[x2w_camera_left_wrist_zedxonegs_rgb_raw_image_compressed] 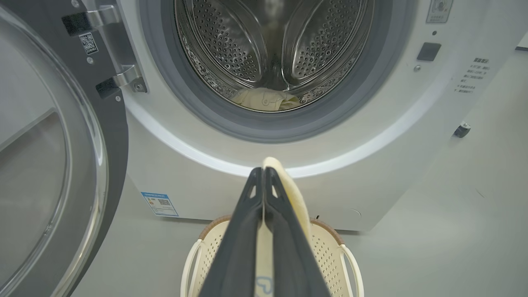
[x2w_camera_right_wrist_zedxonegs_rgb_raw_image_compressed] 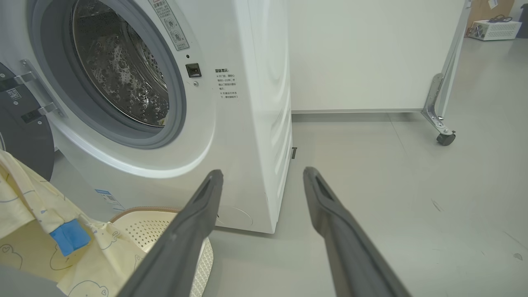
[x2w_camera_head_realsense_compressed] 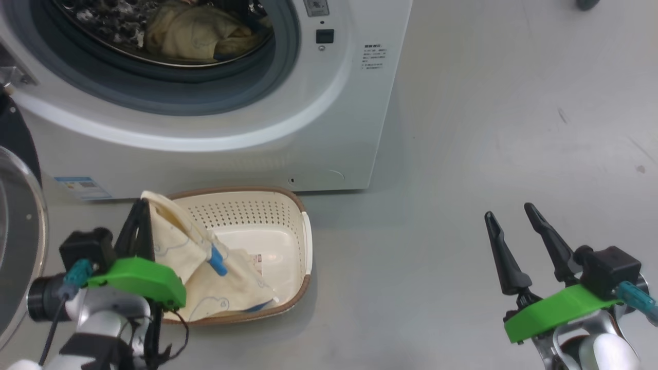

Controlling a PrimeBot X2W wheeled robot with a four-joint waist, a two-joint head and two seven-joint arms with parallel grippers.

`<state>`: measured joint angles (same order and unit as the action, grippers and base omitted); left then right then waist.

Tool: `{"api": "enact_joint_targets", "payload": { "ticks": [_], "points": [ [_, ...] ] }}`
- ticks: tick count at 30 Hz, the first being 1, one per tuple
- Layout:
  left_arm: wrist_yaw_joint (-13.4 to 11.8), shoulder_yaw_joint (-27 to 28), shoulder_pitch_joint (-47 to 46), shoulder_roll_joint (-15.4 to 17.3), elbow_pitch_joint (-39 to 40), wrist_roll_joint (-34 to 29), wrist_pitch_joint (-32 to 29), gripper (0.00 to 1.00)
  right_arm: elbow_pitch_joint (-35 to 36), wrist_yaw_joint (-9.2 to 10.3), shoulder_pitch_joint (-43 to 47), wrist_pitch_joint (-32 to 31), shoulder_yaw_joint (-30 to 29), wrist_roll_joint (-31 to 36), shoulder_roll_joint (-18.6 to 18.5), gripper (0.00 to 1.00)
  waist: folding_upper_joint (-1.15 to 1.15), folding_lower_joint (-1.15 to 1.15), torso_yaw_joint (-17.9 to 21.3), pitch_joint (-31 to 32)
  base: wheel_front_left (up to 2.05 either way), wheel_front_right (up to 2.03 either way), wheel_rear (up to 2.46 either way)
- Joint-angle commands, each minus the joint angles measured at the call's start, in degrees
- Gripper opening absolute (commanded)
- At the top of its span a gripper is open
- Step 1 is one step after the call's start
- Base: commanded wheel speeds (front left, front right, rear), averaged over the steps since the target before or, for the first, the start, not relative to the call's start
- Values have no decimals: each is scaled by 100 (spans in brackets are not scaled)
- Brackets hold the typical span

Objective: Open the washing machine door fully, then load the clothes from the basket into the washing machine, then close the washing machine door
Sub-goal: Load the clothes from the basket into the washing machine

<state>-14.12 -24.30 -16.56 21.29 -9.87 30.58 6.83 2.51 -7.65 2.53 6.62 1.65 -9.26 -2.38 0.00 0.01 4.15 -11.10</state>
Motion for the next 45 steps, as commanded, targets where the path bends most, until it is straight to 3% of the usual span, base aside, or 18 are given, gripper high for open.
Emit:
{"api": "enact_joint_targets", "payload": {
  "ticks": [1, 23, 35, 45],
  "points": [
    [-284, 280, -359, 226, 113, 38, -20, 0, 156, 16, -240, 70, 116, -49, -50, 100, 0, -1, 109, -167, 0, 0, 0],
    [411, 280, -3441, 709, -1551, 38, -1346, 0, -598, 16, -1101, 722, 543, -478, -50, 100, 0, -1, 1097, -1643, 0, 0, 0],
    [873, 333, -5207, 1391, -1968, 80, -2606, 0, -752, 16, -1696, 835, 884, -849, -50, 100, 0, -1, 1496, -2631, 0, 0, 0],
    [928, 314, -6214, 1858, -1988, -150, -3121, 0, -673, 16, -2007, 837, 1124, -1150, -50, 100, 0, -1, 1840, -3320, 0, 0, 0]
  ]
}}
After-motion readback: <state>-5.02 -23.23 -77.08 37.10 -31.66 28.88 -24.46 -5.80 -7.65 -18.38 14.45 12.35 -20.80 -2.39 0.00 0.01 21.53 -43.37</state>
